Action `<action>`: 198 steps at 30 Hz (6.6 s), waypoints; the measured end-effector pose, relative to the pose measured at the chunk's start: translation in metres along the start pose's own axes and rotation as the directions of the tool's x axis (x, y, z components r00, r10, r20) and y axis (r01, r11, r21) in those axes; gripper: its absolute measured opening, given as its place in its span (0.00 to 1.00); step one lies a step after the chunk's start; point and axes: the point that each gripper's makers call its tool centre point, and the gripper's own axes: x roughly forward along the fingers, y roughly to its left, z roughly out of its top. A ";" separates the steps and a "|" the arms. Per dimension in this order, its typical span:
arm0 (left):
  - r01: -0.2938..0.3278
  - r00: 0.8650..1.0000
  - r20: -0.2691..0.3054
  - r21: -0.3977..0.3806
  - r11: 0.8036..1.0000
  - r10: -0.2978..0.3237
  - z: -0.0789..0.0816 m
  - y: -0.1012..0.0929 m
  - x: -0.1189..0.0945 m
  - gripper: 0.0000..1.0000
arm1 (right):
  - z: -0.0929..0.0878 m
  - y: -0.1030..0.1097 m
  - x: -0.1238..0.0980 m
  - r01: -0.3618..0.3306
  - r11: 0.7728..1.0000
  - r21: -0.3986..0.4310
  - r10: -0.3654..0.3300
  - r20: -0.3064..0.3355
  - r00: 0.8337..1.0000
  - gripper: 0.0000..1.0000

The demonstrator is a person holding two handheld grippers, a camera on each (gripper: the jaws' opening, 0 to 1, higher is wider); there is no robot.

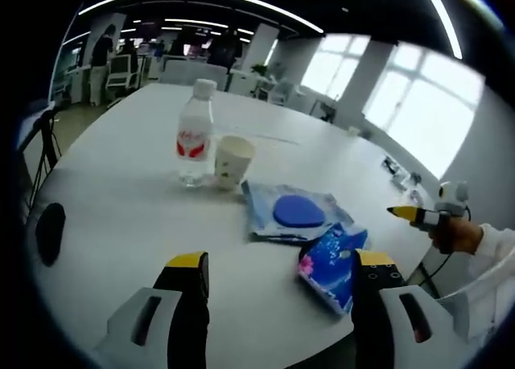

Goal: Arrange the tabletop items into an orderly group along one side of the table until the central work area is clear of visible clutter.

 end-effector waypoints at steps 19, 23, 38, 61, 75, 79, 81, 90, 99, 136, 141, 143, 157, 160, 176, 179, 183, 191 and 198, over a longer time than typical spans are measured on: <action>-0.049 0.999 -0.004 -0.053 0.997 0.049 -0.006 0.003 0.005 0.67 | -0.006 0.004 0.017 -0.054 0.998 0.015 0.054 -0.040 0.998 0.57; -0.050 0.999 -0.010 -0.072 0.996 0.049 -0.007 0.008 0.015 0.66 | -0.004 0.001 0.017 -0.041 0.998 0.040 0.043 -0.040 0.998 0.54; -0.018 0.998 -0.067 -0.033 0.999 0.016 0.002 0.017 0.055 0.64 | -0.013 -0.002 0.034 -0.017 0.997 0.076 0.021 -0.061 0.998 0.50; -0.014 0.991 -0.137 -0.064 0.998 0.005 0.000 0.031 0.105 0.53 | -0.030 0.010 0.079 -0.006 0.990 0.139 0.022 -0.113 0.993 0.42; -0.020 0.985 -0.171 -0.105 0.994 0.002 -0.014 0.034 0.119 0.38 | -0.038 0.014 0.087 0.024 0.984 0.175 0.003 -0.153 0.988 0.33; -0.023 0.987 -0.159 -0.113 0.993 0.005 -0.011 0.034 0.120 0.32 | -0.043 0.016 0.086 0.030 0.981 0.190 0.002 -0.164 0.986 0.28; -0.014 0.987 -0.159 -0.119 0.993 -0.005 -0.012 0.032 0.121 0.30 | -0.042 0.017 0.086 0.031 0.981 0.191 0.000 -0.158 0.987 0.25; -0.021 0.986 -0.165 -0.133 0.991 -0.001 -0.016 0.029 0.124 0.17 | -0.045 0.015 0.091 0.044 0.982 0.181 -0.016 -0.151 0.988 0.08; -0.031 0.983 -0.181 -0.111 0.993 0.010 -0.020 0.028 0.124 0.03 | -0.042 0.018 0.093 0.046 0.988 0.147 -0.025 -0.141 0.990 0.00; -0.004 0.999 -0.046 0.010 1.000 0.004 0.046 0.001 0.141 0.01 | 0.027 -0.001 0.094 0.044 0.998 0.048 -0.044 -0.005 0.999 0.00; -0.017 0.999 -0.046 0.011 1.000 0.017 0.048 0.003 0.146 0.01 | 0.029 -0.002 0.103 0.043 0.998 0.043 -0.043 -0.010 0.999 0.00; -0.023 0.999 -0.050 0.009 1.000 0.023 0.048 0.005 0.149 0.01 | 0.029 -0.004 0.104 0.044 0.998 0.044 -0.044 -0.014 0.999 0.00; -0.047 0.996 -0.078 -0.005 0.999 0.046 0.043 0.013 0.168 0.01 | 0.023 -0.019 0.119 0.058 0.997 0.052 -0.055 -0.042 0.998 0.00; -0.051 0.995 -0.082 0.004 0.999 0.051 0.042 0.017 0.172 0.01 | 0.021 -0.021 0.124 0.056 0.997 0.052 -0.054 -0.047 0.997 0.00; -0.086 0.990 -0.111 0.024 0.996 0.088 0.032 0.032 0.186 0.01 | 0.006 -0.027 0.144 0.037 0.998 0.053 -0.033 -0.086 0.996 0.00; -0.098 0.989 -0.109 0.033 0.995 0.101 0.029 0.034 0.187 0.01 | 0.005 -0.027 0.145 0.035 0.998 0.054 -0.030 -0.091 0.995 0.00; -0.099 0.988 -0.114 0.030 0.995 0.102 0.026 0.036 0.190 0.01 | 0.005 -0.030 0.146 0.035 0.998 0.055 -0.030 -0.087 0.996 0.00; -0.123 0.985 -0.116 0.028 0.992 0.125 0.024 0.036 0.189 0.01 | -0.003 -0.035 0.150 0.036 0.995 0.095 -0.027 -0.096 0.995 0.00; -0.132 0.984 -0.111 0.048 0.990 0.136 0.025 0.036 0.190 0.01 | -0.007 -0.038 0.152 0.040 0.997 0.061 -0.033 -0.114 0.993 0.00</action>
